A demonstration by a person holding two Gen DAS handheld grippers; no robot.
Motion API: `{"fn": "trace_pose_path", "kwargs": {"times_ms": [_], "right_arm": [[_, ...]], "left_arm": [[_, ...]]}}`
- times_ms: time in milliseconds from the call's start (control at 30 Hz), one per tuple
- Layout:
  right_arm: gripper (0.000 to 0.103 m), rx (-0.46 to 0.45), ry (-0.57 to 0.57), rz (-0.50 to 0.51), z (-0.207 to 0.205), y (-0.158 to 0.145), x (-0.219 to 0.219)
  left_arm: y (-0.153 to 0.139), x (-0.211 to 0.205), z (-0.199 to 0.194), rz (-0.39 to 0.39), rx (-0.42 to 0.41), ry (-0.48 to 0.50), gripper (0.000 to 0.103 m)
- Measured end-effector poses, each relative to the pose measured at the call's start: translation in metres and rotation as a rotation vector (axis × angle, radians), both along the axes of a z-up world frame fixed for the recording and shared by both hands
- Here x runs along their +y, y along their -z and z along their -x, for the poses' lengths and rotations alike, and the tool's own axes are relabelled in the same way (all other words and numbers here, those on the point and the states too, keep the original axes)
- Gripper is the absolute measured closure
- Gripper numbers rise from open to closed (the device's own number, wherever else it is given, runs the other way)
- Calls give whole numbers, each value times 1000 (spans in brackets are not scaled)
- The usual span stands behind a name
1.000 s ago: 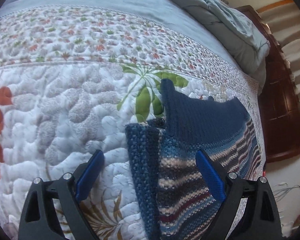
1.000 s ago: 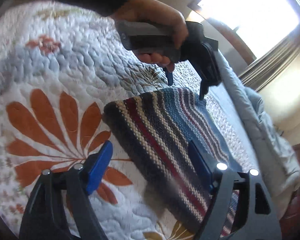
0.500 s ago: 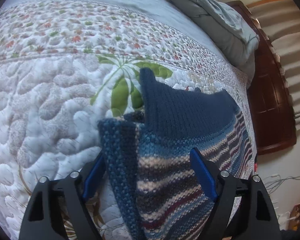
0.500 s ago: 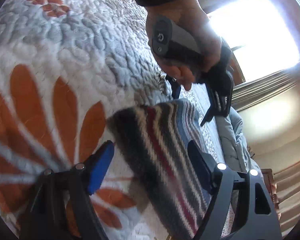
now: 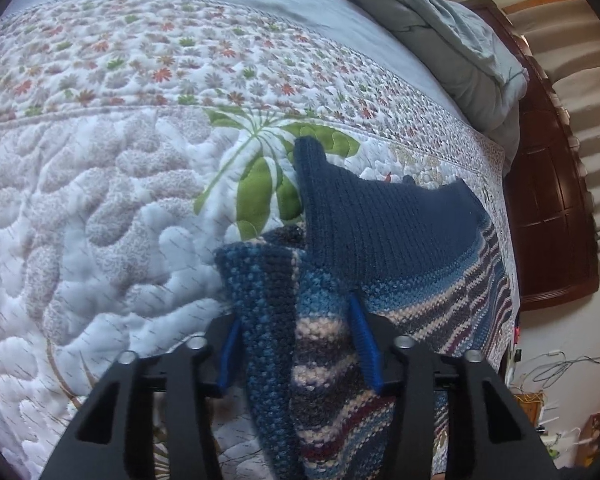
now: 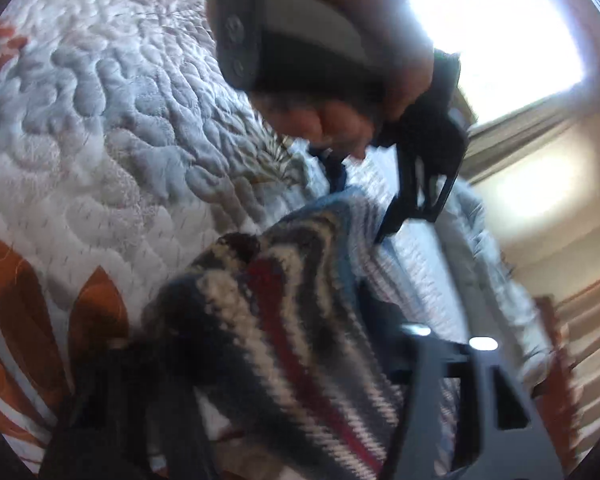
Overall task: Fold small clothes
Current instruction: 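Lift the held edge with both tools and fold it across the sweater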
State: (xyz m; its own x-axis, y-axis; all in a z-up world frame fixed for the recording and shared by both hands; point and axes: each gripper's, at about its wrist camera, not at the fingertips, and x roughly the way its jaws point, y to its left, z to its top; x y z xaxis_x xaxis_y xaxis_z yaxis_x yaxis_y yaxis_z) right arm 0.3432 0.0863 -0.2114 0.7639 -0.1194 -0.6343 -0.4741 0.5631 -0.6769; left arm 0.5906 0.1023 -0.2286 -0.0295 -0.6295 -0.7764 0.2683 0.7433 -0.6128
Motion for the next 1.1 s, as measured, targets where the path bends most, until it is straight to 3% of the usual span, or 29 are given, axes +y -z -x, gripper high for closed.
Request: {"fn": "trace_pose_path", "kwargs": {"times_ms": [100,300,733,1100], "right_arm": [[82,2,-4,-26,5,-4,-4],[89,-15,2,-110,9,-33,-22],[92,-47,50,-271,9,-101,-67],[92,-53,119,-444,22,-135,-119]], "left_arm": [[-7,-3,0,-15,-12,3,78],[-33,-9,4,-50,-42,-19,81],[-112,-53,13,-195,-129,-3,82],[-162,-105,23,-310,-187,39,82]]}}
